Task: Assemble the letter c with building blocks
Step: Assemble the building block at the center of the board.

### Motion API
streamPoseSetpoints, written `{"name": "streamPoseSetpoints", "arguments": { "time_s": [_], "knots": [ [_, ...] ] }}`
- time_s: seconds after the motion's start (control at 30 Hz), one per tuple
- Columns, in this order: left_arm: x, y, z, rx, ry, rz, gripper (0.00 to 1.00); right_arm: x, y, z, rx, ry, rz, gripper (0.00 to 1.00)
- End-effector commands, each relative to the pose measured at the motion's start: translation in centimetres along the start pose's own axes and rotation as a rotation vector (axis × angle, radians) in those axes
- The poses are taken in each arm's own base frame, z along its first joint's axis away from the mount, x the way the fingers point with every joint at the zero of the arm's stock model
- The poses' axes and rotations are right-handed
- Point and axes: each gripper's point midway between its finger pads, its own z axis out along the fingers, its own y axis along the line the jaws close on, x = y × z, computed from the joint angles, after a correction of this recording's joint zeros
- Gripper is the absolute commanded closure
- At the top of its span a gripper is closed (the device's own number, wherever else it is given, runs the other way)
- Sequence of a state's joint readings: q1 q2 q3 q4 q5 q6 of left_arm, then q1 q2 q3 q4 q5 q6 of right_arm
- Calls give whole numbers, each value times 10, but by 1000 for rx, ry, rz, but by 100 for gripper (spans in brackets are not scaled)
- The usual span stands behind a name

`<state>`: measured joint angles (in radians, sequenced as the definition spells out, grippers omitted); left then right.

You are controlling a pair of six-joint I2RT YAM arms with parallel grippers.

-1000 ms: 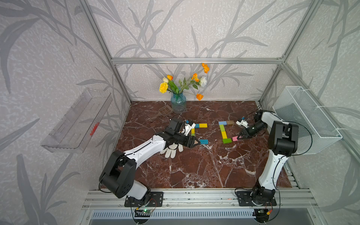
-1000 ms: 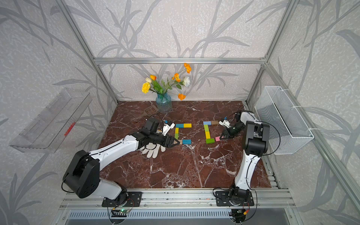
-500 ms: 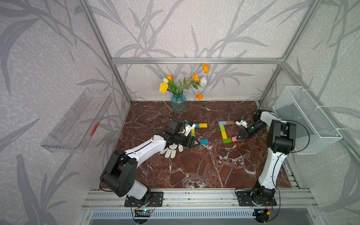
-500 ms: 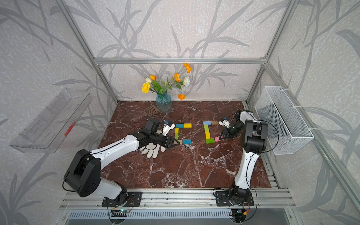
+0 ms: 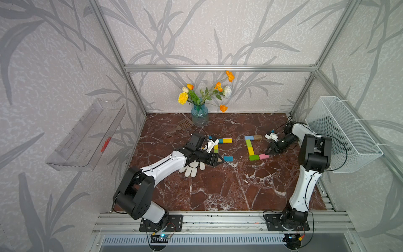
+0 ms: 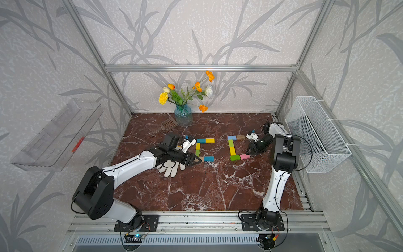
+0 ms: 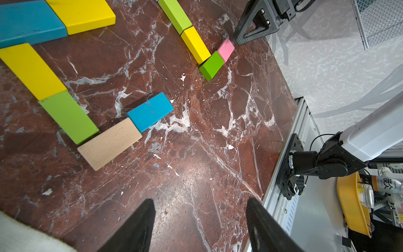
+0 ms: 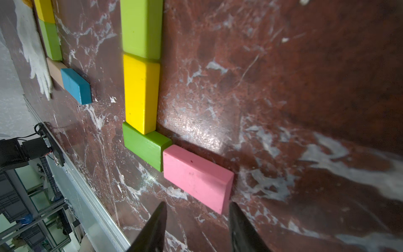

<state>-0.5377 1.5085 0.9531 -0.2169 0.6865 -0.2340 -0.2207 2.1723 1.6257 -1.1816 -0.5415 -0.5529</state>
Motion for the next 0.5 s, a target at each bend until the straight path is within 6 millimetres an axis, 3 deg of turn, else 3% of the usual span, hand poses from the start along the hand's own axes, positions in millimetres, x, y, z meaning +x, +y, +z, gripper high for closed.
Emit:
{"name": "streamPoseSetpoints", "arguments": {
  "time_s": [0.0, 0.2, 0.47],
  "knots": [
    [-5, -5, 0, 18, -1, 28, 33, -4, -5, -10, 68, -24, 7, 53],
    [-5, -5, -1, 16, -3, 30, 33, -9, -10, -24, 166, -84, 50, 54],
    [-6, -5, -2, 15, -11, 36, 33, 3, -18, -22, 230, -69, 92, 76]
  ]
}}
